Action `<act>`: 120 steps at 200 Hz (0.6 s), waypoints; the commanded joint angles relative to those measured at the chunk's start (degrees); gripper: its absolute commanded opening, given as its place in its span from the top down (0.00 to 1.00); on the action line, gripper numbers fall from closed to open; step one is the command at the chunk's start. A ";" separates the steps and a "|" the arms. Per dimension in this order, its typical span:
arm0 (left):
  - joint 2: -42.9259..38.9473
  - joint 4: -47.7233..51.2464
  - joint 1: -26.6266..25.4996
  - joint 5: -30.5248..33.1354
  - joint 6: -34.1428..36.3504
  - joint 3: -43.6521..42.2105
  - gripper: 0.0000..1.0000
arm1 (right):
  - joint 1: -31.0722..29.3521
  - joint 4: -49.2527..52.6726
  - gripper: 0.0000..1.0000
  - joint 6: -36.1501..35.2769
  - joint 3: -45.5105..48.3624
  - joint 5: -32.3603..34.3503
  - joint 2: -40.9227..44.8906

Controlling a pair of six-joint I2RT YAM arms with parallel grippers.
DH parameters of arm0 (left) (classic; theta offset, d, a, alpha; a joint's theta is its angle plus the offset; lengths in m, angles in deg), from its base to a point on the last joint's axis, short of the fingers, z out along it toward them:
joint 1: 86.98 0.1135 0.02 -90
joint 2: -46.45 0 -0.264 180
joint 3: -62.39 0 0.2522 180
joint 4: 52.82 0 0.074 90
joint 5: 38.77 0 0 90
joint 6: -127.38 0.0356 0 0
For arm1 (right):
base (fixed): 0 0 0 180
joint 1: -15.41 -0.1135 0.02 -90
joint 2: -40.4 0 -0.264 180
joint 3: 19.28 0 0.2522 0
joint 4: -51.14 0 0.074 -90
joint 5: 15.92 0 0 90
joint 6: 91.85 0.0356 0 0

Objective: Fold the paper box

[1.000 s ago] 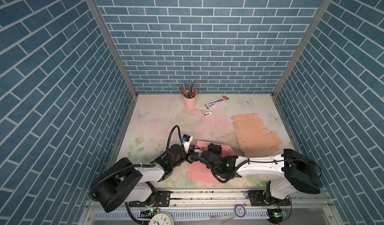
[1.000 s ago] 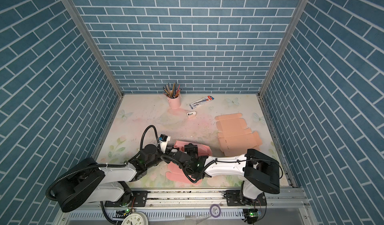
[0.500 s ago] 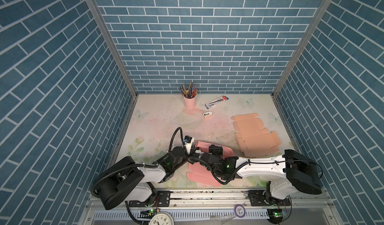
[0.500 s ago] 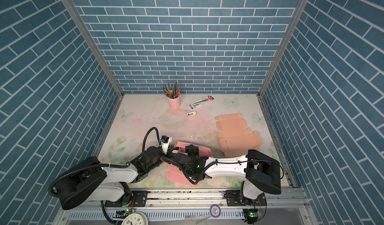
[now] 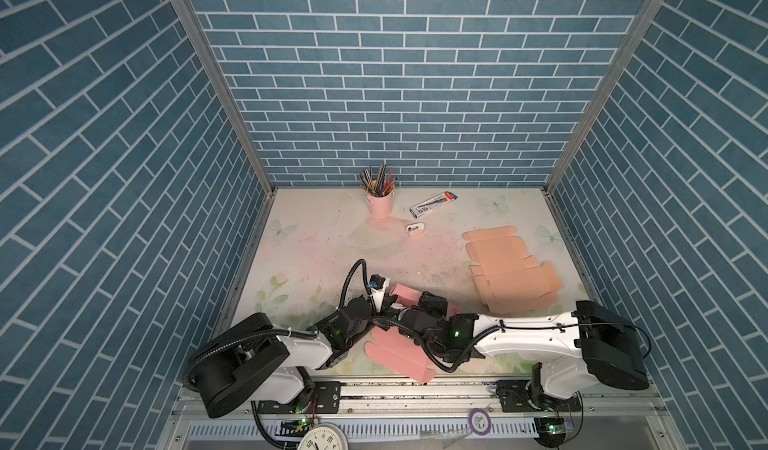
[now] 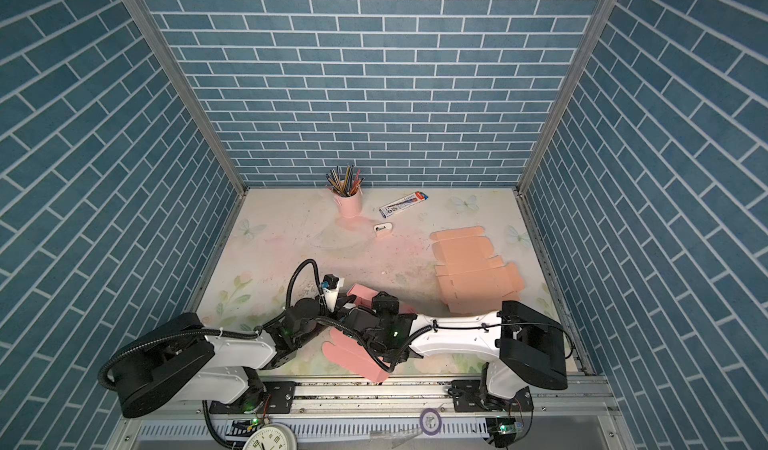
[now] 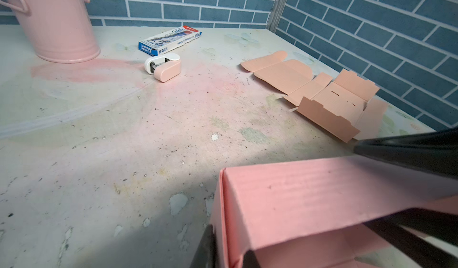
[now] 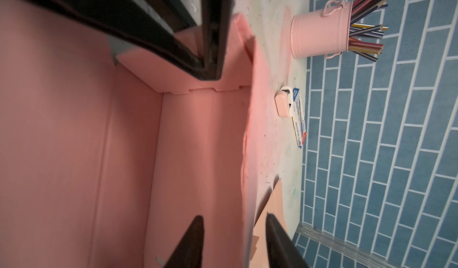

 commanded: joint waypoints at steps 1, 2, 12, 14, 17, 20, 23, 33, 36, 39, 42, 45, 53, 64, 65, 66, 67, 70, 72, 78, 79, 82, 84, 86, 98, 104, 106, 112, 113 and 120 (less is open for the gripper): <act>-1.66 -0.65 -1.18 1.71 1.36 -0.66 0.84 | -0.99 -0.94 0.50 11.63 -2.73 -7.25 4.83; -1.73 -0.60 -1.18 1.76 1.39 -0.66 0.84 | -1.00 -0.98 0.50 11.86 -2.73 -7.39 4.96; -2.23 -0.09 -1.29 2.21 1.80 -0.75 0.84 | -1.15 -0.76 0.48 14.51 -2.65 -8.64 5.97; -2.41 -0.04 -1.31 2.29 1.84 -0.86 0.84 | -1.17 -0.75 0.47 15.02 -2.62 -8.84 6.15; -2.54 0.05 -1.32 2.46 2.04 -0.84 0.84 | -1.20 -0.69 0.46 15.79 -2.59 -9.19 6.35; -2.68 0.14 -1.31 2.56 2.10 -0.91 0.84 | -1.26 -0.62 0.46 16.43 -2.57 -9.63 6.64; -2.80 0.21 -1.29 2.67 2.20 -0.93 0.84 | -1.33 -0.55 0.46 17.20 -2.62 -10.03 6.86; -3.01 0.33 -1.29 2.78 2.51 -1.01 0.84 | -1.52 -0.66 0.44 19.88 -2.49 -11.48 7.65; -3.07 0.33 -1.37 2.81 2.62 -1.02 0.84 | -1.57 -0.90 0.44 20.63 -2.43 -12.03 7.96; -3.11 0.33 -1.39 2.86 2.64 -1.06 0.84 | -1.61 -1.06 0.44 21.38 -2.33 -12.62 8.28; -3.16 0.26 -1.37 2.83 2.64 -1.10 0.84 | -1.62 -1.36 0.44 22.28 -2.30 -13.19 8.57; -3.24 0.24 -1.40 2.90 2.78 -1.10 0.84 | -1.68 -1.70 0.44 23.02 -2.17 -13.86 8.87; -3.46 0.22 -1.53 3.22 2.95 -1.19 0.84 | -1.79 -3.30 0.44 25.30 -1.66 -15.50 10.00; -3.80 0.24 -1.73 3.76 3.14 -1.45 0.84 | -1.79 -6.59 0.45 30.10 -1.01 -16.12 11.90; -3.86 0.24 -1.76 3.80 3.11 -1.50 0.84 | -1.79 -6.88 0.45 30.58 -0.99 -16.18 12.10; -3.88 0.24 -1.78 3.82 3.19 -1.52 0.84 | -1.79 -7.15 0.45 31.00 -0.94 -16.29 12.33; -3.90 0.24 -1.78 3.87 3.18 -1.53 0.84 | -1.84 -7.46 0.45 31.39 -0.91 -16.39 12.49; -3.98 0.24 -1.79 4.03 3.17 -1.62 0.84 | -1.80 -8.60 0.45 32.73 -0.83 -16.98 12.96; -4.06 0.17 -1.86 4.08 3.24 -1.69 0.84 | -1.79 -9.39 0.45 33.46 -0.70 -17.45 13.28; -4.23 0.25 -1.88 4.31 3.50 -1.75 0.84 | -1.79 -12.21 0.46 35.27 -0.13 -18.80 14.17; -4.29 0.29 -1.97 4.29 3.60 -1.74 0.84 | -1.75 -12.63 0.46 35.54 -0.03 -18.92 14.33; -4.40 0.43 -2.01 4.48 3.73 -1.72 0.84 | -1.81 -14.28 0.47 36.42 0.39 -19.14 14.62; -4.49 0.62 -2.11 4.70 3.77 -1.72 0.84 | -1.80 -15.05 0.47 37.22 0.51 -19.20 14.84; -4.58 0.71 -2.16 4.87 3.85 -1.76 0.84 | -1.79 -15.37 0.47 38.10 0.52 -19.28 14.98; -5.34 1.30 -2.54 5.82 4.34 -1.80 0.84 | -1.42 -15.79 0.47 42.57 0.40 -18.79 15.69; -5.66 1.38 -2.78 6.15 4.61 -1.96 0.84 | -0.83 -14.90 0.46 44.42 0.05 -18.97 15.79; -5.84 1.40 -2.83 6.20 4.65 -2.00 0.84 | -0.58 -14.61 0.46 44.93 -0.04 -19.14 15.83; -6.08 1.47 -2.93 6.47 4.82 -2.08 0.84 | 0.38 -13.44 0.46 46.51 -0.42 -19.95 15.90; -6.09 1.51 -2.93 6.47 4.79 -2.07 0.84 | 0.57 -13.20 0.46 46.74 -0.44 -20.07 15.99; -6.28 1.56 -3.09 6.80 5.07 -2.11 0.84 | 1.75 -12.05 0.47 48.03 -0.47 -21.24 16.29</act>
